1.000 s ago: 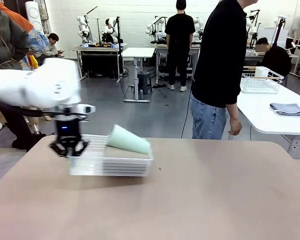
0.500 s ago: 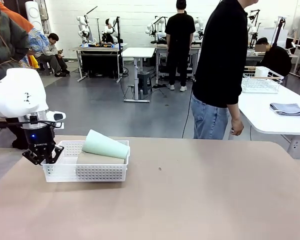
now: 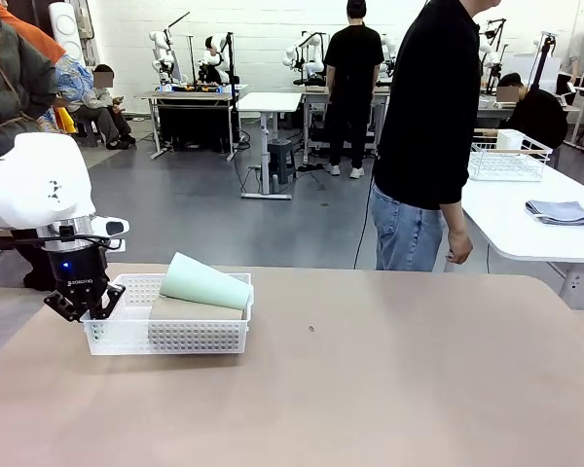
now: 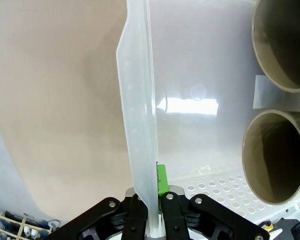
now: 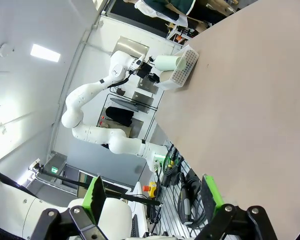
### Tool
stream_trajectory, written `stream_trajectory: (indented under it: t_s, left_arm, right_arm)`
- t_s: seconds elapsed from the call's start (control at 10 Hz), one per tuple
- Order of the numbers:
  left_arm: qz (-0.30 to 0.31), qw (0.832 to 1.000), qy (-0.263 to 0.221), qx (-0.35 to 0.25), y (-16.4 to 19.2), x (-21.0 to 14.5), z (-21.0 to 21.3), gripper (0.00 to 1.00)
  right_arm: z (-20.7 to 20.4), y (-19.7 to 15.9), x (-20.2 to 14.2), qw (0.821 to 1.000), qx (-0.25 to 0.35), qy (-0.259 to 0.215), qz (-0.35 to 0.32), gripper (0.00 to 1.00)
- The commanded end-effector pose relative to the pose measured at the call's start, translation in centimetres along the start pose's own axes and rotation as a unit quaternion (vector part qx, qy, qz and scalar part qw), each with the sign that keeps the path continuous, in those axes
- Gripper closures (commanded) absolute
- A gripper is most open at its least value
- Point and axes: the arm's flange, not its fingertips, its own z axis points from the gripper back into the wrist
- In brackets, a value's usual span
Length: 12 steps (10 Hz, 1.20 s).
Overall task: Clean and organize the cups into the basket.
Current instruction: Move the Organizing basket back to the left side of the table.
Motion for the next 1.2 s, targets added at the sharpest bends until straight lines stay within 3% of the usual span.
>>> stream_trajectory:
  t_s: [0.0,0.1,0.3,0.5,0.9,1.1]
  left_arm:
    - [0.008,1.0,0.002,0.001,-0.4,0.0,0.5,0.96]
    - [0.0,1.0,0.0,0.0,0.0,0.0,0.0,0.96]
    - [-0.009,0.992,-0.113,0.054,3.3,0.4,0.0,0.96]
    - [-0.028,0.982,-0.169,0.073,7.3,0.2,0.3,0.96]
    - [0.041,0.983,-0.167,0.061,14.0,0.5,0.4,0.96]
    - [0.04,0.986,-0.153,0.06,15.5,1.4,-0.3,0.96]
  right_arm:
    - [-0.4,0.1,-0.1,1.0,-0.005,-0.003,-0.009,0.0]
    - [-0.4,0.1,-0.1,1.0,-0.005,-0.003,-0.009,0.0]
    - [-0.4,0.1,-0.1,1.0,-0.005,-0.003,-0.009,0.0]
    - [-0.4,0.1,-0.1,1.0,-0.005,-0.003,-0.009,0.0]
    - [-0.4,0.1,-0.1,1.0,-0.005,-0.003,-0.009,0.0]
    - [-0.4,0.1,-0.1,1.0,-0.005,-0.003,-0.009,0.0]
